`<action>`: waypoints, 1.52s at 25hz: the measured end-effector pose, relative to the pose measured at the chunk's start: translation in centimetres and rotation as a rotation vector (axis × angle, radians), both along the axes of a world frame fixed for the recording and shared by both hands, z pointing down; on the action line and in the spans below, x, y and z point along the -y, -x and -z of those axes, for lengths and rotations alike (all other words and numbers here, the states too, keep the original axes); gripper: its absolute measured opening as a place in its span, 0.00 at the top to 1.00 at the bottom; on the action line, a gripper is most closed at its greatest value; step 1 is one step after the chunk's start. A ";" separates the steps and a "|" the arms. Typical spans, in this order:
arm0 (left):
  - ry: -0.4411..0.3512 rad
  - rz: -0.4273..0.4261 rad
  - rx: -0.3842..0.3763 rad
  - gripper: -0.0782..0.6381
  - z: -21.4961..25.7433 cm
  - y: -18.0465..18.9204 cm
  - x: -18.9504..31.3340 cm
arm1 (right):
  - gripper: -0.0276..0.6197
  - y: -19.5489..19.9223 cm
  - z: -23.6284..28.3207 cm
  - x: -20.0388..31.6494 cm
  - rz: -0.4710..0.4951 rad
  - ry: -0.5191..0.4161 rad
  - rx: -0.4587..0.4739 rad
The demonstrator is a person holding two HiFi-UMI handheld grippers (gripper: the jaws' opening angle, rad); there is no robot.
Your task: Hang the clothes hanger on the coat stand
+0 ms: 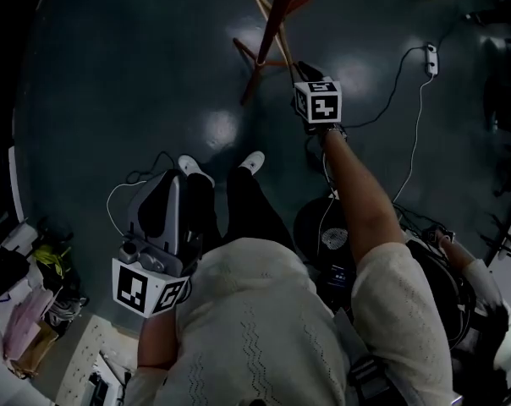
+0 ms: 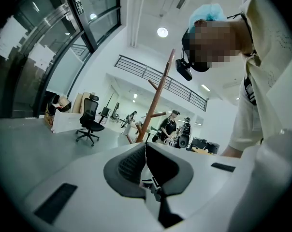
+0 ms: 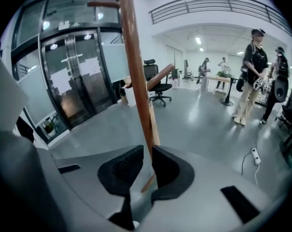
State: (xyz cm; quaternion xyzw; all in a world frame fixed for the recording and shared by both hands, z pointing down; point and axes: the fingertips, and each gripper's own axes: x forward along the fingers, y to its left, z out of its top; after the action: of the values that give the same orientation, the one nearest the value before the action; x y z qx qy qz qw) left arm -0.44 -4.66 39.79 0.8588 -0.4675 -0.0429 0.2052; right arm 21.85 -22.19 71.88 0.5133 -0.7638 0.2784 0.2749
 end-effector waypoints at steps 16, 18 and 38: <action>-0.117 -0.096 -0.005 0.87 3.6 -2.6 -0.2 | 0.93 -2.0 22.9 -8.6 -0.185 -0.439 0.334; -0.121 -0.124 -0.002 0.87 3.9 -3.3 0.2 | 0.93 -1.9 25.3 -9.6 -0.206 -0.459 0.341; -0.333 -0.325 -0.041 0.87 9.9 -6.2 -1.7 | 0.93 2.8 40.5 -21.4 -0.205 -0.677 0.319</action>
State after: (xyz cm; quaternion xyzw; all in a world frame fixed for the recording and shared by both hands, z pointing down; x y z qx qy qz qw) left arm 5.72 -3.01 29.84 0.9438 -0.3050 -0.1036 0.0743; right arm 19.02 -0.75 31.35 0.5990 -0.7903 0.1131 -0.0616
